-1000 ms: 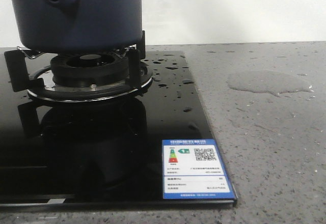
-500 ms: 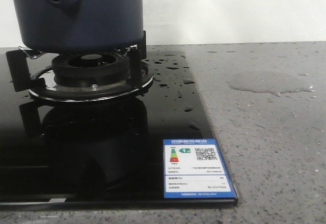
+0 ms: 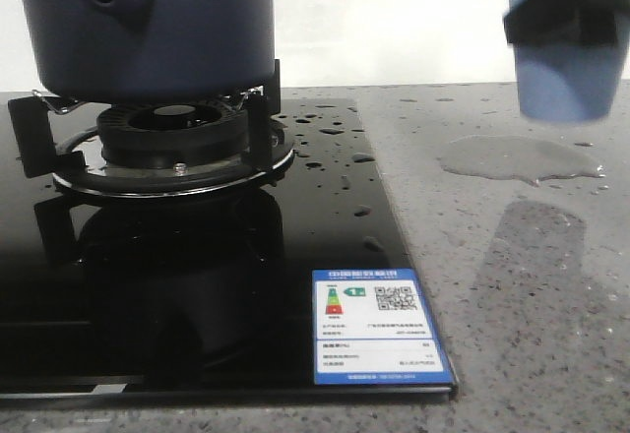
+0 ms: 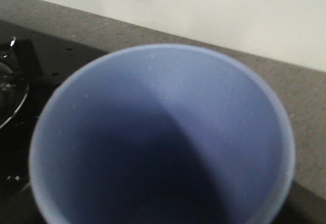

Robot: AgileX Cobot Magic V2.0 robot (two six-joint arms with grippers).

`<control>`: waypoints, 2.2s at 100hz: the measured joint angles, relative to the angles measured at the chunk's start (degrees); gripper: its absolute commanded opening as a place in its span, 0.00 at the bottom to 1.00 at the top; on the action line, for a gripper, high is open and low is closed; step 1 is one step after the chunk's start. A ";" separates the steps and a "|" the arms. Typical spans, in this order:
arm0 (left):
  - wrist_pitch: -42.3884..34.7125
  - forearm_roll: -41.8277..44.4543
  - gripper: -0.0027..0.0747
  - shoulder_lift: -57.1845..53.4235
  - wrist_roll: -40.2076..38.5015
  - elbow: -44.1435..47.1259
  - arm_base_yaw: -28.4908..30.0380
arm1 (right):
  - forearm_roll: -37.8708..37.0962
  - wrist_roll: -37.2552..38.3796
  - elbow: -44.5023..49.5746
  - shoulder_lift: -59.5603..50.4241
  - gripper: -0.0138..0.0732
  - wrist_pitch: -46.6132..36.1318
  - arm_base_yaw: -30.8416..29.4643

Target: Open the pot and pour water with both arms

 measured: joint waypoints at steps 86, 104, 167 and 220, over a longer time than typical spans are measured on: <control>-0.10 0.48 0.37 4.67 0.00 0.97 0.00 | 2.39 0.49 4.91 -14.86 0.88 -8.97 -2.62; -0.30 0.48 0.37 10.27 0.90 0.84 0.00 | 2.39 3.90 4.91 -26.48 0.40 -7.57 -2.62; -0.12 0.25 0.48 23.77 1.62 -4.09 -0.13 | 2.39 7.43 4.91 -41.97 0.08 3.27 -2.62; -7.88 -0.50 0.10 7.27 -4.61 -1.62 -0.13 | 1.10 8.24 5.03 -45.14 0.08 6.02 -2.62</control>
